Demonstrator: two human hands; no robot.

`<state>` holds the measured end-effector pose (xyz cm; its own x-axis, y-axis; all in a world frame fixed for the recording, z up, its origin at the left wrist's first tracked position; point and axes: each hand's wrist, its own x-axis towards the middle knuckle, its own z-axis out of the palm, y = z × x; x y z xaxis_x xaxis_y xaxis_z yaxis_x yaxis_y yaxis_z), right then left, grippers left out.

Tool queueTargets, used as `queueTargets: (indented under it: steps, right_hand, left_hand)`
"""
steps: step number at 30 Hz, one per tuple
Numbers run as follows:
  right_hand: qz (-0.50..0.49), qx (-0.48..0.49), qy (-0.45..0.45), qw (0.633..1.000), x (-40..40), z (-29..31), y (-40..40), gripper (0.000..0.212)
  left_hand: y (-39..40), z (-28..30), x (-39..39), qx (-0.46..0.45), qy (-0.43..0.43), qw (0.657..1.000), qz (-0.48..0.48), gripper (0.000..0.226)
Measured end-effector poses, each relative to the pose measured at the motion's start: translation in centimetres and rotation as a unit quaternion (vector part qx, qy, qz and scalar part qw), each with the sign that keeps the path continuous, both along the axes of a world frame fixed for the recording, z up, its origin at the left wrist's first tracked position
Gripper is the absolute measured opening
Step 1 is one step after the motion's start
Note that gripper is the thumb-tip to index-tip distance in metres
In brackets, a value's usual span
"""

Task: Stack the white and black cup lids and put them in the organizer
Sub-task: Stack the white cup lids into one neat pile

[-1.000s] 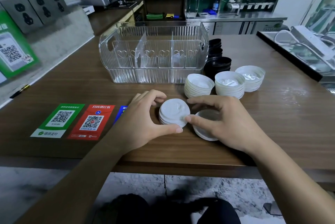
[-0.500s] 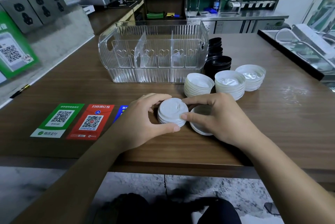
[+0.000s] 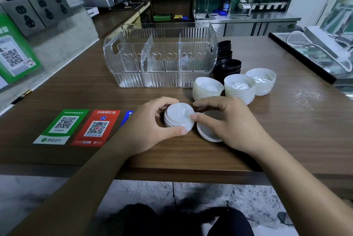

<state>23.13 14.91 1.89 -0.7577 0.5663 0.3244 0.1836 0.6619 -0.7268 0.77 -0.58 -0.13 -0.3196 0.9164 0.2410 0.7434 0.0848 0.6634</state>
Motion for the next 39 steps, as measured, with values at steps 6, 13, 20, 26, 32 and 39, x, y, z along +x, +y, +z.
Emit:
queueTargets:
  steps: [6, 13, 20, 26, 32, 39]
  right_hand:
    - [-0.024, 0.012, 0.08, 0.996, 2.9, 0.9, -0.5, 0.01]
    - [-0.008, 0.17, -0.032, 0.985, 6.5, -0.6, -1.1, 0.041]
    - [-0.011, 0.17, -0.011, 0.985, 6.3, -1.2, -0.5, 0.012]
    - [-0.025, 0.095, 0.049, 0.994, 6.4, -0.4, -1.0, 0.005]
    - [0.021, -0.17, 0.216, 0.961, 3.4, 0.9, -2.0, 0.015]
    - [0.015, -0.373, 0.251, 0.893, -1.5, 1.4, -2.0, 0.018]
  left_hand:
    - [-0.2, -0.3, 0.0, 0.007, 0.002, 1.0, 0.008, 0.087]
    - [-0.3, -0.1, 0.5, 0.002, 0.018, 1.0, 0.017, 0.097]
    - [-0.5, 0.0, 0.6, 0.0, 0.013, 1.0, 0.005, 0.107]
    - [-0.8, 0.4, 1.0, 0.023, 0.025, 0.999, 0.003, 0.1]
    - [-1.1, 1.1, 1.6, 0.091, 0.018, 0.996, -0.009, 0.097]
    - [-1.6, 1.5, 2.0, 0.126, -0.001, 0.992, -0.023, 0.112]
